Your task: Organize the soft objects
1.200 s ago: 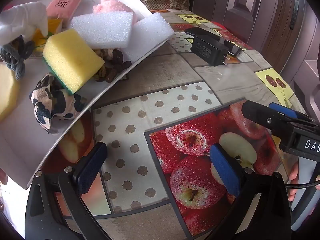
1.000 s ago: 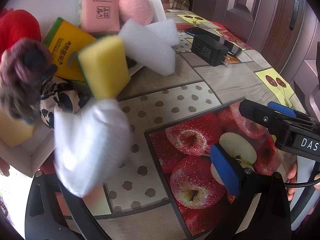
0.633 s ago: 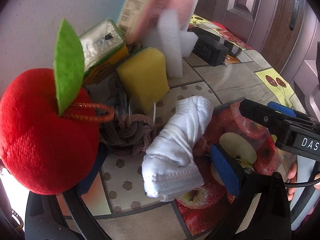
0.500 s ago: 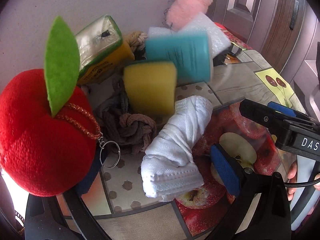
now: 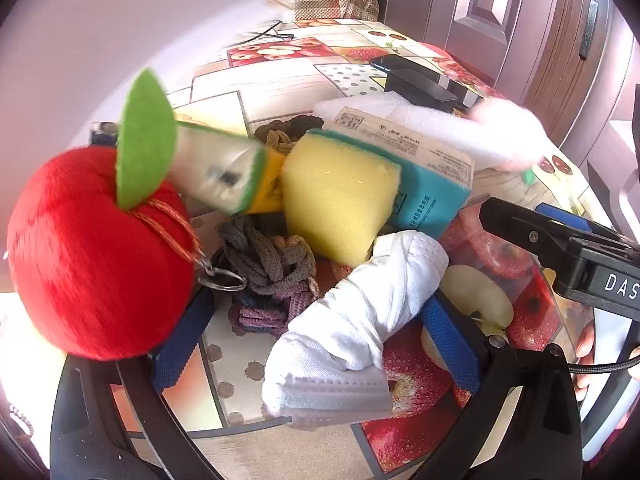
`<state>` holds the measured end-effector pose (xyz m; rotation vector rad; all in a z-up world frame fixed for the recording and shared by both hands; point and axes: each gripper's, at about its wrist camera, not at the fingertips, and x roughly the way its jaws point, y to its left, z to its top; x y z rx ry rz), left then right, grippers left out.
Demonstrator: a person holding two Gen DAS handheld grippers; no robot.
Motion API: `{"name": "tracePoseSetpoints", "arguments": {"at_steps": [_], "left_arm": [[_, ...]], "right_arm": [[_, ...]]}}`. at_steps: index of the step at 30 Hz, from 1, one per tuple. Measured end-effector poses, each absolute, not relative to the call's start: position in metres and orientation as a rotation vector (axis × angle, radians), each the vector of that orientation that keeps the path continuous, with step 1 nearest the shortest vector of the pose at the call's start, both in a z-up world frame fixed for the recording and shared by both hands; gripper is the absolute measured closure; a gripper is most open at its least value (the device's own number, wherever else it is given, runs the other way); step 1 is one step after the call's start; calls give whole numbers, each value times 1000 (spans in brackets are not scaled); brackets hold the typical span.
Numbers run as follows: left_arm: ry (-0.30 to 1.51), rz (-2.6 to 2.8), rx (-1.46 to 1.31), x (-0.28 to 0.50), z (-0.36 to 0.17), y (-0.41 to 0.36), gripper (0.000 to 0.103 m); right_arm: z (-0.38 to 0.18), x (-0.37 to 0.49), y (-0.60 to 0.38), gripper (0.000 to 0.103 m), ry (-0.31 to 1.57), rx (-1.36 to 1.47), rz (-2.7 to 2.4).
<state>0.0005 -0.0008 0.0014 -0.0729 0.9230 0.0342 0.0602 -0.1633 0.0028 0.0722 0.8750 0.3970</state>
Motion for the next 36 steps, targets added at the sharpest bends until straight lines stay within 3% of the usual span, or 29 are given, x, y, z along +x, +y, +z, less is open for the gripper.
{"name": "tracePoseSetpoints", "arguments": {"at_steps": [36], "left_arm": [[922, 34, -74, 0, 1, -1, 0]], "right_arm": [[2, 57, -167, 0, 836, 98, 413]]}}
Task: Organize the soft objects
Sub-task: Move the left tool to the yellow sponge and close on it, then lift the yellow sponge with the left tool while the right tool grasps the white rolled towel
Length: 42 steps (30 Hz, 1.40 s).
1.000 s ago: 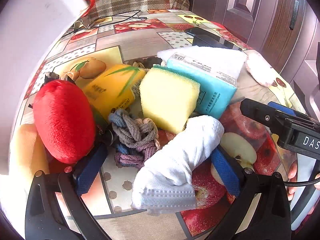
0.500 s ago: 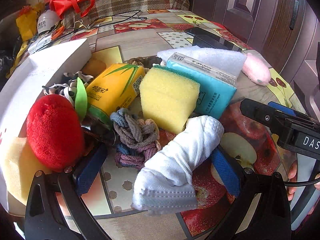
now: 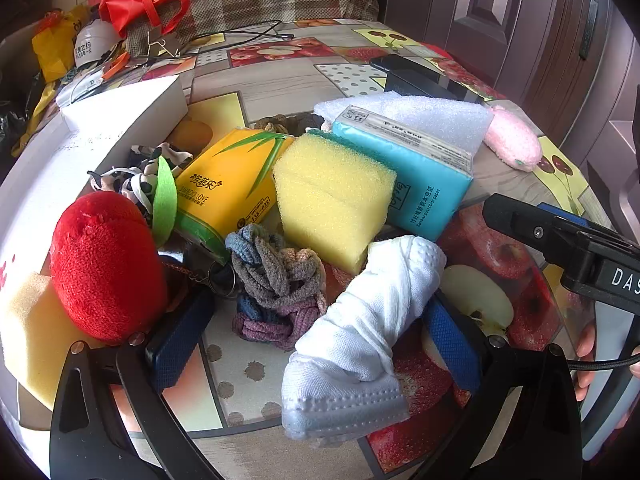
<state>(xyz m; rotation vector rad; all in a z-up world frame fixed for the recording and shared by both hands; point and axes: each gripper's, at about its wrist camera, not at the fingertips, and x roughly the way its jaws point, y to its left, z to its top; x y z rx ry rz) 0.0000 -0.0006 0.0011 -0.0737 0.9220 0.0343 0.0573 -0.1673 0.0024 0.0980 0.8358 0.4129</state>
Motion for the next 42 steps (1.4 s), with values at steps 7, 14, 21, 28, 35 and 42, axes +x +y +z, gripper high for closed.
{"name": "tracePoseSetpoints", "arguments": {"at_steps": [7, 14, 21, 28, 35, 42], "left_arm": [[921, 35, -73, 0, 1, -1, 0], [920, -133, -68, -24, 6, -6, 0], [630, -162, -174, -109, 37, 36, 0], [685, 126, -182, -119, 59, 111, 4], [739, 119, -2, -92, 39, 90, 23], [743, 80, 99, -83, 22, 68, 50]], "right_arm": [[2, 57, -167, 0, 840, 96, 411], [2, 57, -168, 0, 849, 101, 412], [2, 56, -169, 0, 847, 109, 415], [2, 56, -168, 0, 849, 108, 414], [2, 56, -168, 0, 857, 101, 410], [20, 33, -169, 0, 738, 120, 607]]}}
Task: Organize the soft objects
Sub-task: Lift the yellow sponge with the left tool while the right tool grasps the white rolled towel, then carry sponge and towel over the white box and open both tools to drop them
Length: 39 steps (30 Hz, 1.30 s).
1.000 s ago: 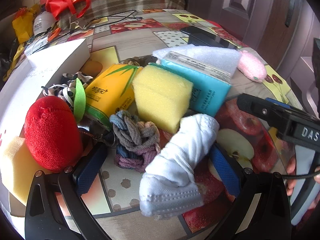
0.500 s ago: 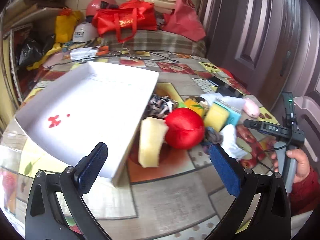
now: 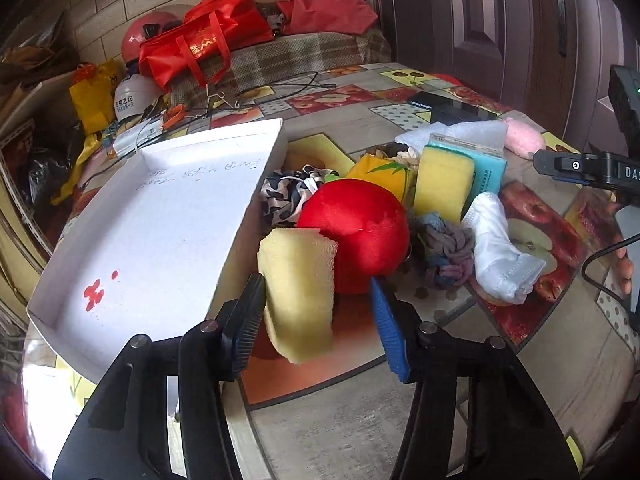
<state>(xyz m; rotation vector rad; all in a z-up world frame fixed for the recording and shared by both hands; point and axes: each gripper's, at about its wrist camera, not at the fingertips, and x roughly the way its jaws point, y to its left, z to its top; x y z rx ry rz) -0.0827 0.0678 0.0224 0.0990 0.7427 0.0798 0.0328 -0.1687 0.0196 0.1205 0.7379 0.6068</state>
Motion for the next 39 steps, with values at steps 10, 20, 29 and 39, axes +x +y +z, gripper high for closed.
{"name": "tracePoseSetpoints", "arguments": {"at_steps": [10, 20, 29, 39], "left_arm": [[771, 73, 53, -73, 26, 68, 54], [739, 92, 20, -79, 27, 77, 76], [499, 68, -32, -119, 55, 85, 79], [323, 269, -60, -151, 69, 122, 79]], "right_arm": [[7, 4, -78, 0, 857, -200, 890], [2, -3, -95, 51, 865, -212, 942], [34, -18, -123, 53, 560, -151, 857], [51, -31, -113, 53, 323, -128, 831]]}}
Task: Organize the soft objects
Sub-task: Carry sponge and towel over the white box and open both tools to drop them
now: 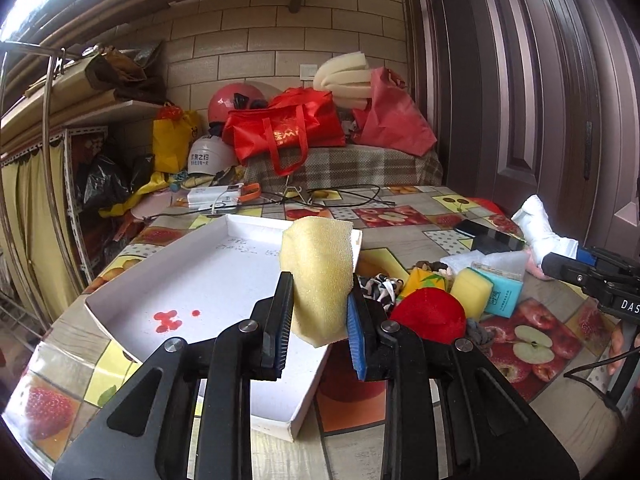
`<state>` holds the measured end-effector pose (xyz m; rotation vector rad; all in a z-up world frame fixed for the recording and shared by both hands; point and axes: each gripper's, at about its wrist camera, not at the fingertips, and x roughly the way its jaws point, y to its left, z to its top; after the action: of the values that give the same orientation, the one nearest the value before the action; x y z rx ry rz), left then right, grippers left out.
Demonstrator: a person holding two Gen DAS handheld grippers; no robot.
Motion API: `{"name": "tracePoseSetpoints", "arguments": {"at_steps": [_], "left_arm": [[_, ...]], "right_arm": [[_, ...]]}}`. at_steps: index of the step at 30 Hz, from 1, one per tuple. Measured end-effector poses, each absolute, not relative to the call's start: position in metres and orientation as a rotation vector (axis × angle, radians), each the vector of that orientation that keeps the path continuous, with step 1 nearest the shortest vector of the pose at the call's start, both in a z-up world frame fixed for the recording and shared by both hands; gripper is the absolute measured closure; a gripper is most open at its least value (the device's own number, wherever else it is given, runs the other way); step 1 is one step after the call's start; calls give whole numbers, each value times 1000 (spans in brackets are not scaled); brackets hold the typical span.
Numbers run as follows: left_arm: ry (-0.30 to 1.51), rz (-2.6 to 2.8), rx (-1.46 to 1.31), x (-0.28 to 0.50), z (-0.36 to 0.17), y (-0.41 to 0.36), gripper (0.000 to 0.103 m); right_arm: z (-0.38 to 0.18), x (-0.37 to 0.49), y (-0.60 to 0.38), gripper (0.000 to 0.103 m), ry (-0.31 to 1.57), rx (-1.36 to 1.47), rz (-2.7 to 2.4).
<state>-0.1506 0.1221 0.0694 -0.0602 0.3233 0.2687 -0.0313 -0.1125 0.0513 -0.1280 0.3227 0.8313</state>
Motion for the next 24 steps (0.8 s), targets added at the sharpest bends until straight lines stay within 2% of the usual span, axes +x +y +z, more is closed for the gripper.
{"name": "tracePoseSetpoints", "arguments": {"at_steps": [15, 18, 24], "left_arm": [[343, 451, -40, -143, 54, 173, 79], [378, 453, -103, -137, 48, 196, 79], [347, 506, -92, -139, 49, 215, 79]], "right_arm": [[42, -45, -52, 53, 306, -215, 928], [41, -50, -34, 53, 305, -235, 966], [38, -52, 4, 53, 305, -259, 1025]]}}
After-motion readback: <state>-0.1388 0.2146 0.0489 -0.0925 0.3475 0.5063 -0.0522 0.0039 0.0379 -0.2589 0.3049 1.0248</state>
